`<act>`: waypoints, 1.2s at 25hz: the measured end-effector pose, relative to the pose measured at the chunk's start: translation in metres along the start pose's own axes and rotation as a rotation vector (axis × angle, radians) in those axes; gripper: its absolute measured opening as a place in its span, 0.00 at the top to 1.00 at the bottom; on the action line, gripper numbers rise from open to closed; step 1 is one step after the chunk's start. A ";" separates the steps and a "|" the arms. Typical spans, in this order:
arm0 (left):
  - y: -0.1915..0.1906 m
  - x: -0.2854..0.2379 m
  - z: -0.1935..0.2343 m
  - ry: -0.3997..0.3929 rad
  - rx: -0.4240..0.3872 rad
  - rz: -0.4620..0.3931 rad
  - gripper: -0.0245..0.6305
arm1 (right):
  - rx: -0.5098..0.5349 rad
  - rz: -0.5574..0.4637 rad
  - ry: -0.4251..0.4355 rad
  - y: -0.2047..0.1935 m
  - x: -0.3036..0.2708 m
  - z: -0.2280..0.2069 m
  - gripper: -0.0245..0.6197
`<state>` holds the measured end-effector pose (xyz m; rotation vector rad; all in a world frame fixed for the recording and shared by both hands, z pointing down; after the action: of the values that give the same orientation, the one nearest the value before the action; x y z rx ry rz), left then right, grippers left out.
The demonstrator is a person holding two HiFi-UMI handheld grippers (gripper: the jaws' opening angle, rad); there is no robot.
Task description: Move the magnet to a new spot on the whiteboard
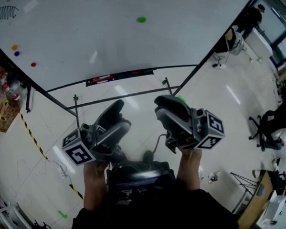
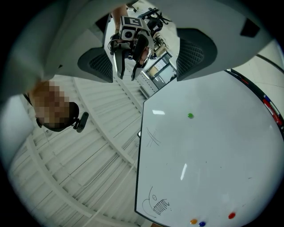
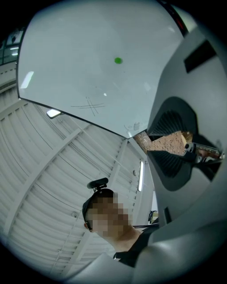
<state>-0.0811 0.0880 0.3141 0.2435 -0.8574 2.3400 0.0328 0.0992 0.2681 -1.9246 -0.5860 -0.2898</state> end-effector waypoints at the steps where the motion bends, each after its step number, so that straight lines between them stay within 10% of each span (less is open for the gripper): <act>1: -0.006 -0.008 0.000 0.003 0.001 0.007 0.29 | -0.005 -0.008 -0.003 0.005 0.010 -0.002 0.76; 30: -0.082 -0.084 0.003 0.167 -0.064 0.044 0.29 | -0.151 -0.061 0.146 0.032 0.100 -0.029 0.76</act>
<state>0.0359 0.0930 0.3282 0.0019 -0.8616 2.3303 0.1361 0.0891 0.2998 -2.0122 -0.5389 -0.5216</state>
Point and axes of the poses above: the fingertips, and each gripper's own axes: x backward along the fingers, z to its left, y out of its top, the point moved 2 cm from there along x, backward along the fingers, and after that the axes turned 5 degrees about y, right-handed, at the moved point
